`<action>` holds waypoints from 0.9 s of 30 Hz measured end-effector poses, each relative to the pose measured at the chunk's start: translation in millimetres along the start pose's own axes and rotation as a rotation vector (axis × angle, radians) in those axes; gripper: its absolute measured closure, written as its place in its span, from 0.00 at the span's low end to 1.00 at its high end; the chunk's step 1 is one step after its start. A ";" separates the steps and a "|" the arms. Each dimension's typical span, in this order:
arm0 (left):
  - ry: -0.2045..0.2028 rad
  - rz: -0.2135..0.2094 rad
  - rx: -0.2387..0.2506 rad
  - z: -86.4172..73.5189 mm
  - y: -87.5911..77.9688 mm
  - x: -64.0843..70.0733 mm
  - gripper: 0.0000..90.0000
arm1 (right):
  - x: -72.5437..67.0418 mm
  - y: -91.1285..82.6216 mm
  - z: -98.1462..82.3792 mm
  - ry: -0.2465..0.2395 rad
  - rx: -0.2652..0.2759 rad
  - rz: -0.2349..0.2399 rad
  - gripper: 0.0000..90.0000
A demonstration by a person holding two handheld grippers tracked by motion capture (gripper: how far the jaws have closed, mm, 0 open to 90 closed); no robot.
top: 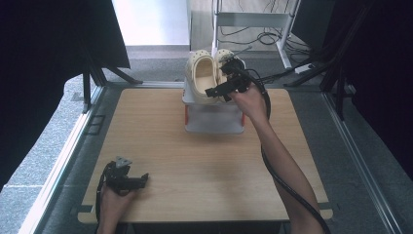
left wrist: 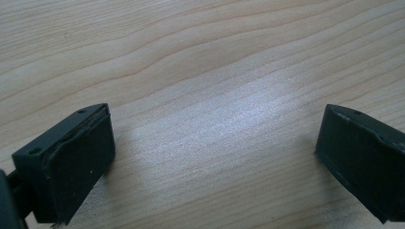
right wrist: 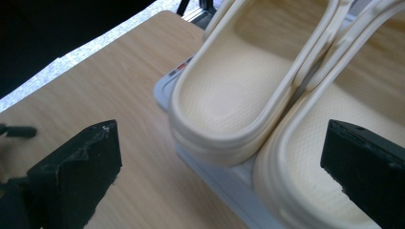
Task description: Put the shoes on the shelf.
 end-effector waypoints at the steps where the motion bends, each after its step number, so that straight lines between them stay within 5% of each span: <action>1: 0.000 0.000 0.000 0.0 0.0 0.0 0.00 | -1.8 -2.2 -2.6 -0.006 0.001 0.003 0.00; 15: 0.002 0.005 0.001 0.0 0.0 0.1 0.00 | -32.1 -26.6 -52.7 -0.070 -0.014 0.075 0.00; 27: -0.004 0.007 0.001 0.2 0.0 1.2 0.00 | -32.9 -48.8 -102.5 -0.092 -0.002 0.084 0.00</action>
Point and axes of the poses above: each handheld gripper's, and its own axes: y roughly forward along the jaws, z roughly out of its top, x roughly to its right, the point moved 7 cm from there along y, roughly forward along the jaws, and after that the axes turned 2 degrees about x, right-handed, at the moved point
